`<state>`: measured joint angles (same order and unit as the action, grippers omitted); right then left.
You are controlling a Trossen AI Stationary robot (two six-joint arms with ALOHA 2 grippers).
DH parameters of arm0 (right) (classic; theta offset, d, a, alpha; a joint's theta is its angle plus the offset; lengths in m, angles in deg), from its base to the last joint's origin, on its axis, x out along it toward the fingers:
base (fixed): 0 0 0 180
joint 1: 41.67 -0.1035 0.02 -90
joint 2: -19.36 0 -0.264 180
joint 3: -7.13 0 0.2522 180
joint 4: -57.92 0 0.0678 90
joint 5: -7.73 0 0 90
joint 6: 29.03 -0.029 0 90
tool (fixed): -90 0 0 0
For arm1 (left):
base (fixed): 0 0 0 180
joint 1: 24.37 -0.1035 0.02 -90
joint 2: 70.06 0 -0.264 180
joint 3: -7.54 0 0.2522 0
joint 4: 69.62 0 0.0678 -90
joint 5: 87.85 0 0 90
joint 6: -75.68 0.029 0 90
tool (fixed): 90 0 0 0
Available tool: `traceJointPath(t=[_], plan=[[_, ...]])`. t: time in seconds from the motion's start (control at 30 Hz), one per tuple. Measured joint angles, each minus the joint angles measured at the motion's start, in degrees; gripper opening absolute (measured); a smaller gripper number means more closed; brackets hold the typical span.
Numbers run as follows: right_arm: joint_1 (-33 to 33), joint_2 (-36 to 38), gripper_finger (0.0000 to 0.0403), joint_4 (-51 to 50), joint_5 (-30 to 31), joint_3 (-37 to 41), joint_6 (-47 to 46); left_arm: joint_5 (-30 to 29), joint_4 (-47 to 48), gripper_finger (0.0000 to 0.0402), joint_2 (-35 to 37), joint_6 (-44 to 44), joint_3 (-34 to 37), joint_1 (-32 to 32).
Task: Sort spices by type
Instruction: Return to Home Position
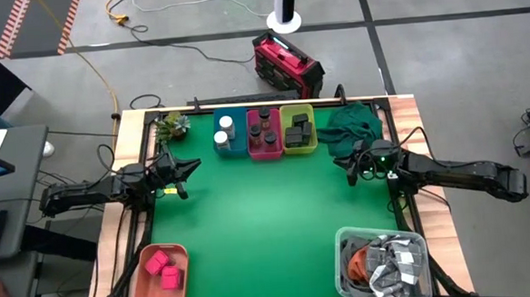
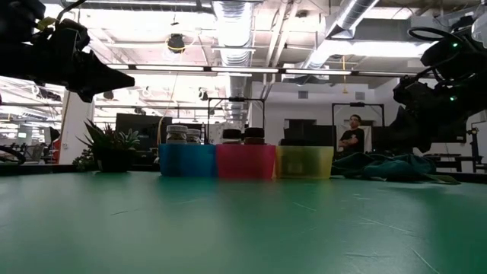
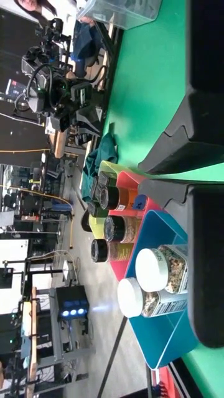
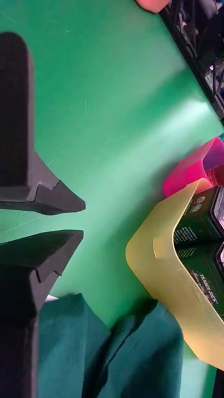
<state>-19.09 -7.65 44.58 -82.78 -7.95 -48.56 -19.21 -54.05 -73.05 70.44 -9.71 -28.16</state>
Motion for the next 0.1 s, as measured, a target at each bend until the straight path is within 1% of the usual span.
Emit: traceJointPath(t=[0.1], plan=[[0.0,0.0,0.0084,0.0,0.0,0.0,0.0,0.0,0.0,0.0016,0.0,0.0,0.0,0.0]])
